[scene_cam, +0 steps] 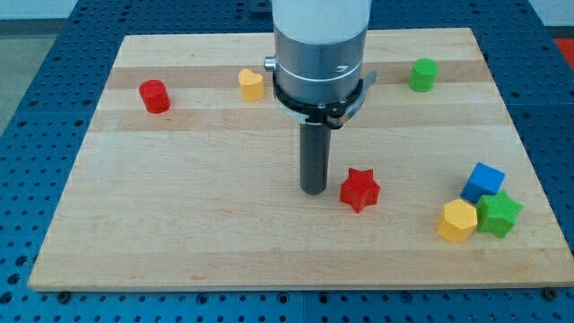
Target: Push the red star vertical to the green circle
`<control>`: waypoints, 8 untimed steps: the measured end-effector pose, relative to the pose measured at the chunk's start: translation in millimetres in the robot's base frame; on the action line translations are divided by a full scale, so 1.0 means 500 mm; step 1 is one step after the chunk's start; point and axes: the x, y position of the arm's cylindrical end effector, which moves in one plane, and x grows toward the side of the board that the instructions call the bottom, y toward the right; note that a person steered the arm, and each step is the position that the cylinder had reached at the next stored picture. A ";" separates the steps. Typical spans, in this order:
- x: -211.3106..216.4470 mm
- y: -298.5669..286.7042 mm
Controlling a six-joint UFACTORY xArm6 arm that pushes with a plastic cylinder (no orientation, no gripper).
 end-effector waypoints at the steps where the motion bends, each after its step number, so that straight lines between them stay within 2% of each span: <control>1: 0.028 0.038; 3: 0.010 0.221; 5: -0.008 0.146; 6: -0.074 0.145; 8: -0.084 0.256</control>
